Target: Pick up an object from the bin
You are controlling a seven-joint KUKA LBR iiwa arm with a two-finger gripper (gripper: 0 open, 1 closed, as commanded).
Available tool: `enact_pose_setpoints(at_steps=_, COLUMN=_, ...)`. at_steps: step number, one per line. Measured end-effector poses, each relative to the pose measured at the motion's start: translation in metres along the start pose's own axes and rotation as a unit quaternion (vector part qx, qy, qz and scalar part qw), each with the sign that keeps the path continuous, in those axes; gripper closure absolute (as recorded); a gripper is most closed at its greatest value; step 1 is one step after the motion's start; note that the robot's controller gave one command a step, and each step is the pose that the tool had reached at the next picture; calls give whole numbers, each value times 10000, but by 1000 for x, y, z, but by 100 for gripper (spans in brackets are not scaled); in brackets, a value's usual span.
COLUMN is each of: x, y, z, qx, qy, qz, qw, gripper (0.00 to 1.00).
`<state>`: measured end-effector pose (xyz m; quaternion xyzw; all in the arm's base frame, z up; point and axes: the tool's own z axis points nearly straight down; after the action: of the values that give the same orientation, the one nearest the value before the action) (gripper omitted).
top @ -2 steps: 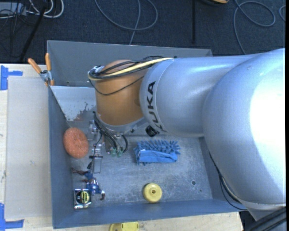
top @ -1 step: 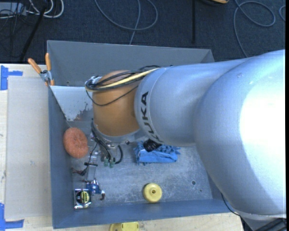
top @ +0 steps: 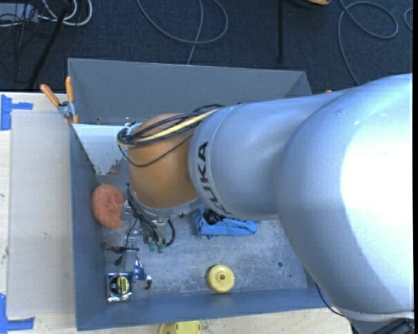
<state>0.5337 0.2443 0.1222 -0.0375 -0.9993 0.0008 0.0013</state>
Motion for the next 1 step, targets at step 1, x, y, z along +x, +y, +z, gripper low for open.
enact_pose_setpoints(at_steps=1, x=10, y=-3, z=-2, qx=-3, qy=4, qz=541, qw=9985, gripper=0)
